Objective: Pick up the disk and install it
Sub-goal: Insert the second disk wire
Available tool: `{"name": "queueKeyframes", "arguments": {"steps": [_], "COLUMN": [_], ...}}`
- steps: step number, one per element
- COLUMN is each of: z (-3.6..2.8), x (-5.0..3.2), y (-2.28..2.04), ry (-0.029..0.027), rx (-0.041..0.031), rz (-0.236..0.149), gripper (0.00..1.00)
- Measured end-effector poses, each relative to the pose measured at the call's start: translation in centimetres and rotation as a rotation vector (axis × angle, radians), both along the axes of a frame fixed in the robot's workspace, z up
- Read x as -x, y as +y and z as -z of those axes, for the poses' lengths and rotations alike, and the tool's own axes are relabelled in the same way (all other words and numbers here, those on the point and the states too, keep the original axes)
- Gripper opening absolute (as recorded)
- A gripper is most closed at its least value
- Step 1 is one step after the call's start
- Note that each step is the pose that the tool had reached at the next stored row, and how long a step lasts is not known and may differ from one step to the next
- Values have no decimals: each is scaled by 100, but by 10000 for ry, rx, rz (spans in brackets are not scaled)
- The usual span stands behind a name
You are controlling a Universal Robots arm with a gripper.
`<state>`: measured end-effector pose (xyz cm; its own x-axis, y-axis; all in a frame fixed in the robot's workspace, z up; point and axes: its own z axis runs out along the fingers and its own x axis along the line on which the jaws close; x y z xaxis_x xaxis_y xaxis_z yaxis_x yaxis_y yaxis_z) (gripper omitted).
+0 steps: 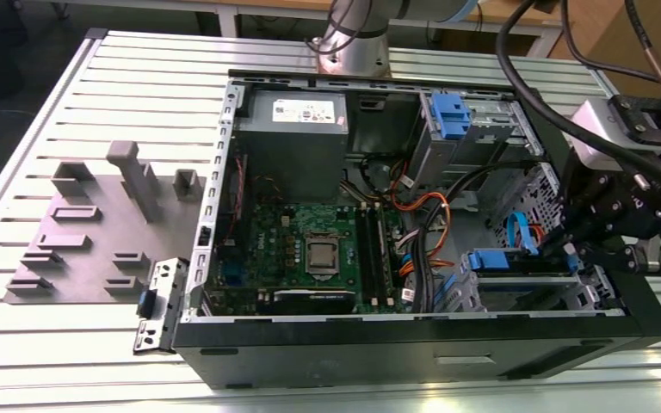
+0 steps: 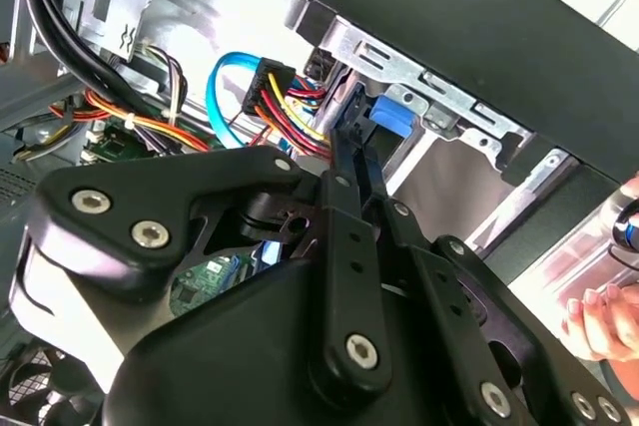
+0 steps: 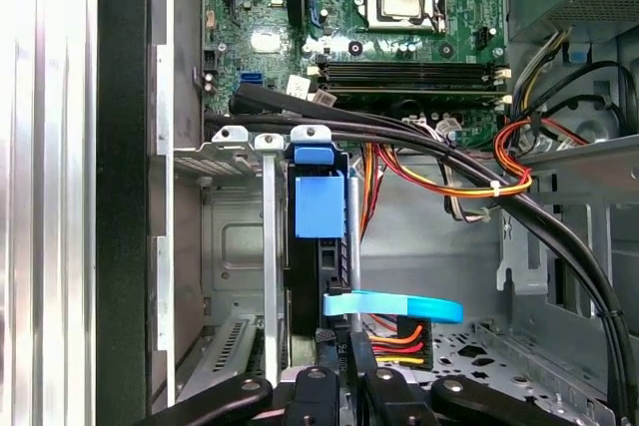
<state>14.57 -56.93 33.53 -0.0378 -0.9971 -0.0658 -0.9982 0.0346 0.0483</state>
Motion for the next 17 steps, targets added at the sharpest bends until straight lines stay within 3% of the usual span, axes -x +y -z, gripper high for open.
{"name": "queueKeyframes", "arguments": {"steps": [17], "z": [68], "x": [0], "y": [0], "ry": [0], "rx": [1], "rz": [1], "gripper": [16]}}
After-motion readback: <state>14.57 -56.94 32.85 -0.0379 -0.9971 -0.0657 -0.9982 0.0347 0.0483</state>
